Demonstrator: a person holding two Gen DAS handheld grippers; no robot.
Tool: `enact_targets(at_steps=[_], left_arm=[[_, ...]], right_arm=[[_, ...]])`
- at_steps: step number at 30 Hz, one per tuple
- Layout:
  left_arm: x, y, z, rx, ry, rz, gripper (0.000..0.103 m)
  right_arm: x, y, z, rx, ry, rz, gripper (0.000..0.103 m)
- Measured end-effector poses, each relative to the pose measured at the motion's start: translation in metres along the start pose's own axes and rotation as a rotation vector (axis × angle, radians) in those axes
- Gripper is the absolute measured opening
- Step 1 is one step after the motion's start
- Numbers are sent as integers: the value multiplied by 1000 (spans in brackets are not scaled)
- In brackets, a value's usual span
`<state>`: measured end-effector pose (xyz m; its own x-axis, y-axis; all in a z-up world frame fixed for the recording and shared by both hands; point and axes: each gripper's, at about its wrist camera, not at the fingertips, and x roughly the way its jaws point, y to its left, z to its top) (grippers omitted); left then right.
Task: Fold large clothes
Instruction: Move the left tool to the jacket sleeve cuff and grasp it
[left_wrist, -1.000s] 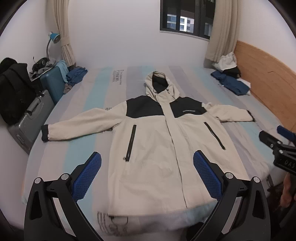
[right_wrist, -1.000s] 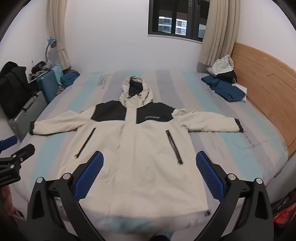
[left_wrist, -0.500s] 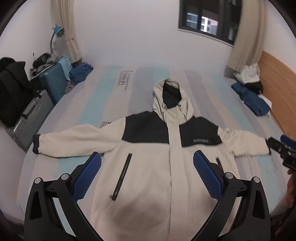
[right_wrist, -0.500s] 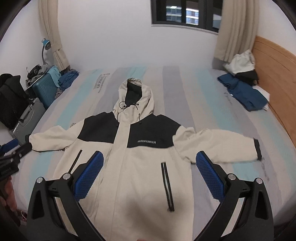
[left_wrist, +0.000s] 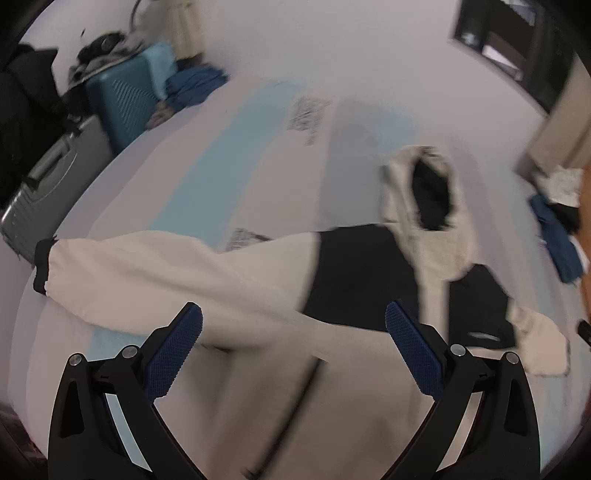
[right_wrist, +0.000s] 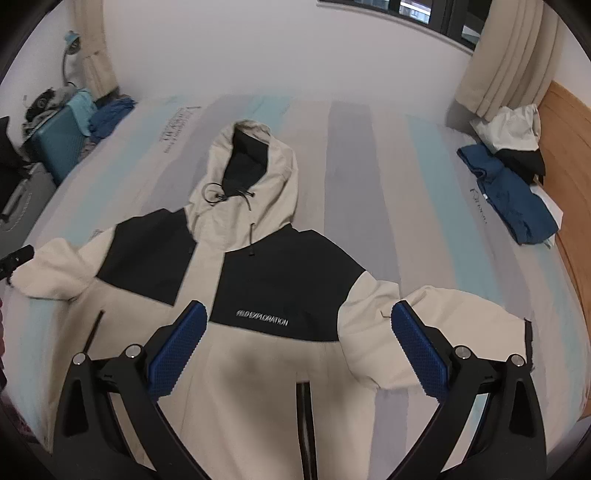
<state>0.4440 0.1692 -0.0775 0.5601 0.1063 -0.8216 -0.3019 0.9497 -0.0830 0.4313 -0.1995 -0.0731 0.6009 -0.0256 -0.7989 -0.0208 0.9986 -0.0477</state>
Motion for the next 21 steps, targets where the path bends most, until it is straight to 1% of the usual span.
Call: enact_targets(at_steps=[2,4,6,8,9,11,12,14,15,17,18,19,21], left_arm=[[29,33,7,-40,14,26,97],[47,64,11,-72,18,64,97],[60,99,14,-107,24,101,97],[71,144,17,-144,28,151,97],[72,159,18,-153,29,174,97],[77,206,19,-189,40,225,97],[77,221,19,-200,43,251,97],[77,264,21,-207,46,331,97],[77,277,21,-209,48,358,97],[75,317,21,-256,55,386,97],[76,328,22,-271,57,398,97],[75,348,21,-295,58,411,97],[75,364,19,-317,66,421,97]], right_arm=[[25,2,0,-4,25,-19,96],[44,4,-1,-6,40,-42,96],[66,6,-2,-3,69,-70,96],[79,6,-2,2,87,-92,96],[84,8,-2,2,90,-102,96],[95,11,-1,0,112,-132,96],[99,11,0,5,118,-133,96],[106,15,1,7,131,-140,96],[108,17,2,6,140,-140,96],[114,22,3,6,160,-148,96],[115,26,4,0,160,-154,96],[116,29,4,-8,161,-152,96],[120,40,5,-34,166,-147,96]])
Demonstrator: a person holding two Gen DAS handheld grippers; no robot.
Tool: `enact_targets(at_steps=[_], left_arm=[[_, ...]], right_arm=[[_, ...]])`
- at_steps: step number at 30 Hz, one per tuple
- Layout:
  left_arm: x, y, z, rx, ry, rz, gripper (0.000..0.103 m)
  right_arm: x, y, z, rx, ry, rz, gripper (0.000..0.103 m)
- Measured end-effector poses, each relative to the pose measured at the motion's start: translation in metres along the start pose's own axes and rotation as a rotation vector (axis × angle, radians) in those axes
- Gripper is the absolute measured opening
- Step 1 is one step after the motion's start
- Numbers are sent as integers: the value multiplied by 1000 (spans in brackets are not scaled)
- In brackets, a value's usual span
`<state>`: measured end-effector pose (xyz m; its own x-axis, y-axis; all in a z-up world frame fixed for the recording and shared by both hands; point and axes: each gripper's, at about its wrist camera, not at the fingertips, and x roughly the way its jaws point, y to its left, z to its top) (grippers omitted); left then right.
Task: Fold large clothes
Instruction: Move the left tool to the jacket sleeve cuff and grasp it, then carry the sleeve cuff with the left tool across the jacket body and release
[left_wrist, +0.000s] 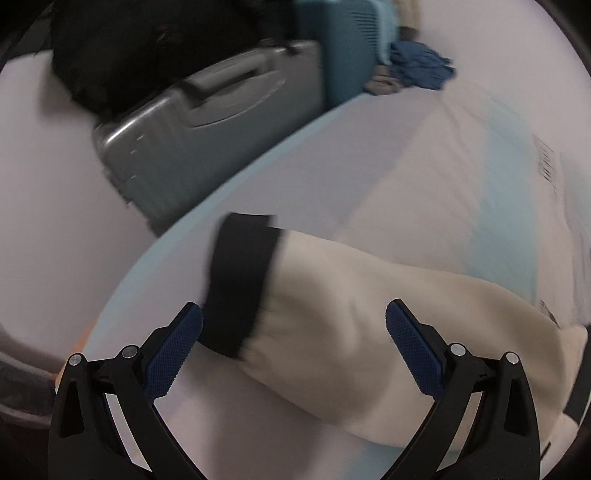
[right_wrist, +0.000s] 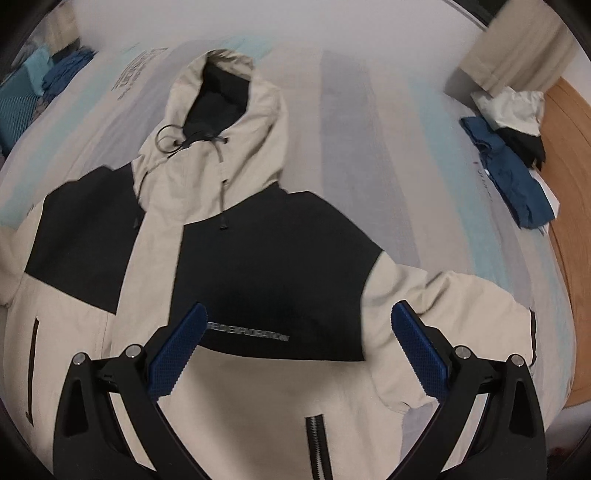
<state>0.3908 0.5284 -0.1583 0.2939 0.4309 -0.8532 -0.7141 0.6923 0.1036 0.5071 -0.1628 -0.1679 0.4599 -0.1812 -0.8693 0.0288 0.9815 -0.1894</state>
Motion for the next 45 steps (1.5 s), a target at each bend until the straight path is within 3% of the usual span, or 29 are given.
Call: enact_targets(at_steps=[12,19,26,35,45], left_arm=[[59,48,-12,-100,104,-126,97],[56,45,-20,-92,103,-124,70],[48,39,-20,-78,95,-129,53],[2,18,-22,-38,30,-132,47],[-79,-78,-20,201,-32,-197,48]], right_arm=[[-5,23,4,-56,-7,37,96],[-3,14,-4,-46,15,37,96],[8,3,-11,-5,49,42,96],[5,-10,-21,14,66,46,96],[-17,-18,-20,32,51,32,96]])
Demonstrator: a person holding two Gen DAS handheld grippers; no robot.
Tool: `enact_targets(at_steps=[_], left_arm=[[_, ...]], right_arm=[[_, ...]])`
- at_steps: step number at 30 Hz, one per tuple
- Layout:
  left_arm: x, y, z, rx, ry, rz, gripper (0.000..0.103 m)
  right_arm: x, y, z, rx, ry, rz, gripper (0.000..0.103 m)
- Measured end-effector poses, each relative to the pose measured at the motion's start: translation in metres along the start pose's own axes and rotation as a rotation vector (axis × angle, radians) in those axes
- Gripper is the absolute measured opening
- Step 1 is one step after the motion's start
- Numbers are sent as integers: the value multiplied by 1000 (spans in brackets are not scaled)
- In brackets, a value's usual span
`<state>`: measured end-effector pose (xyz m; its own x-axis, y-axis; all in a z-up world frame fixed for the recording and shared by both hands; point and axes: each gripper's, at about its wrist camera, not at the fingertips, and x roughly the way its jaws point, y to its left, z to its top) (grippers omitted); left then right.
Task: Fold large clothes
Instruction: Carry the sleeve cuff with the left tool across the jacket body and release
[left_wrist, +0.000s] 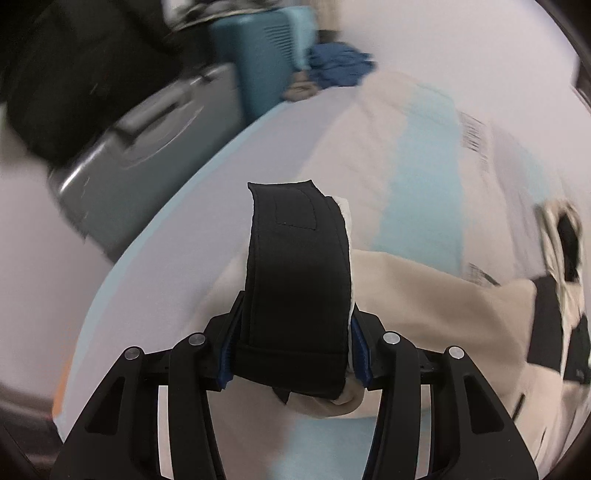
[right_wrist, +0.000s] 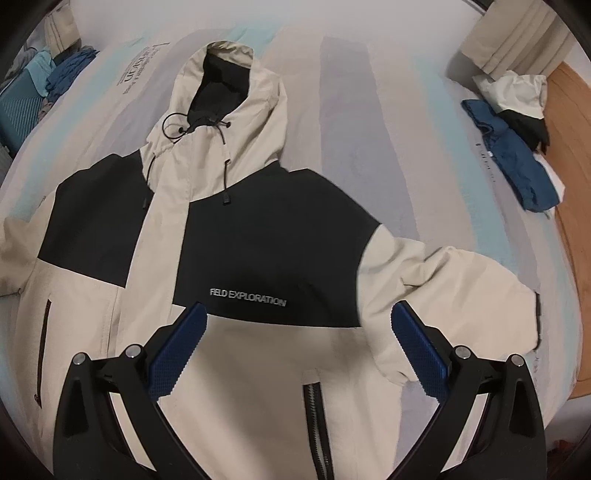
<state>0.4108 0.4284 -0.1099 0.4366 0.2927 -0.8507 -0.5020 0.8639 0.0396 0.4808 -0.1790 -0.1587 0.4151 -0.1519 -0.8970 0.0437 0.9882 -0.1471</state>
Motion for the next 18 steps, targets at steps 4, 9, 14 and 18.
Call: enact_targets(at_steps=[4,9,14,18], left_arm=[[-15,-36,9,59,-1,-8,48],[-20,-84,13,146,31,-35,48],[-28,-131,15,205,38,-38,48],[-37,-168,11,241,32,-33,48]], right_arm=[[-14,-5,-1,17,-4,-5,96],[-22,-25,0,107,29,-4,96],[-33,-57,-1,188,9,-4,96],[-36,-80,-4,195,-10,3,96]])
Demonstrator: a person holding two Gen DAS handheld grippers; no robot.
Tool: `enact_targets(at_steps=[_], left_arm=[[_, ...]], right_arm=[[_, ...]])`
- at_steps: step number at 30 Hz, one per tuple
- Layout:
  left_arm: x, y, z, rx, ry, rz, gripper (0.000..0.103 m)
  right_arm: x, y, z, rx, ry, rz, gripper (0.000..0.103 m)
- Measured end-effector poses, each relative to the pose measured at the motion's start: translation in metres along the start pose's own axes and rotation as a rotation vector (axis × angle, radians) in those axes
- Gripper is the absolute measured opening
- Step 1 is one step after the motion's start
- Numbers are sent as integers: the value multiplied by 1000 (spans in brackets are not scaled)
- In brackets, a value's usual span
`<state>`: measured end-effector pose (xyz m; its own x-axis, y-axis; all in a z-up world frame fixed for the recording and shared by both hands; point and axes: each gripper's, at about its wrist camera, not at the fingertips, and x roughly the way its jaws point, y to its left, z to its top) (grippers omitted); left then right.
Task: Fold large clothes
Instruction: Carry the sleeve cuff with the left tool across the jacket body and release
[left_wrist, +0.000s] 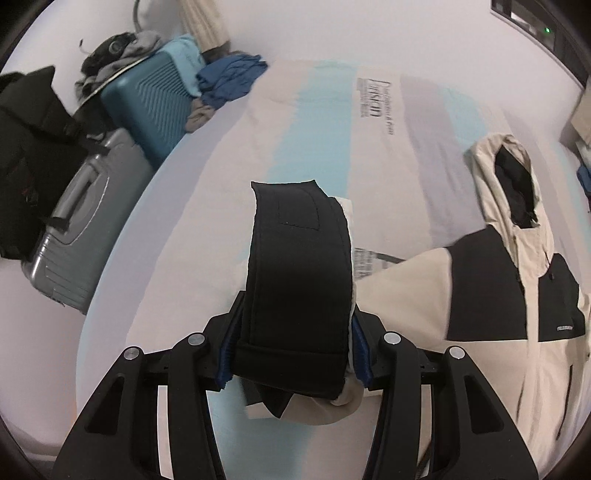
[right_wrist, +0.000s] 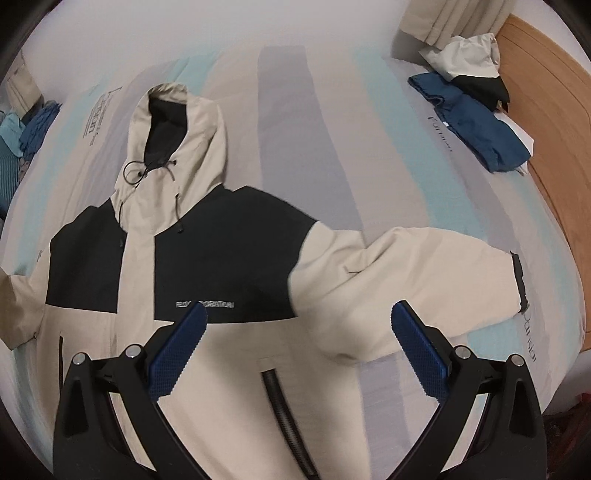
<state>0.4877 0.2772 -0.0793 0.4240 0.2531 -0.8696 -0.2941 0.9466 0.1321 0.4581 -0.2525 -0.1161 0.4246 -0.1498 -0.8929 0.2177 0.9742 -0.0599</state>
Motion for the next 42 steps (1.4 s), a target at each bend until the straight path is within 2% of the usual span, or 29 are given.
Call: enact_targets(at_steps=[4,8,20,30,36,39,42], left_arm=[[-6,-37,-2,11,13,31,48],[-18,-76,-6,28,9,26,48],[-54,-222,-19,76,-31,-51,48],[-52,-364,-37,134,-2,-129,48],[-41,-454,-57,222,25,-139,48],[-31,-488,-69,272,40,-122,48],[-18,-504,-75,278,66,-113,48]], right_arm=[[-2,-29,0,0,-6,13,96],[-7,-61,1,-18,-16,6,96],[-9,-151,7,-56,-23,-15,96],[12,-220,-2,-24,-1,-27,96],[28,-260,-12,16,30,-30,96],[34,-279,-17,42,44,-33,96],[40,-294,-23,52,56,-39,96]])
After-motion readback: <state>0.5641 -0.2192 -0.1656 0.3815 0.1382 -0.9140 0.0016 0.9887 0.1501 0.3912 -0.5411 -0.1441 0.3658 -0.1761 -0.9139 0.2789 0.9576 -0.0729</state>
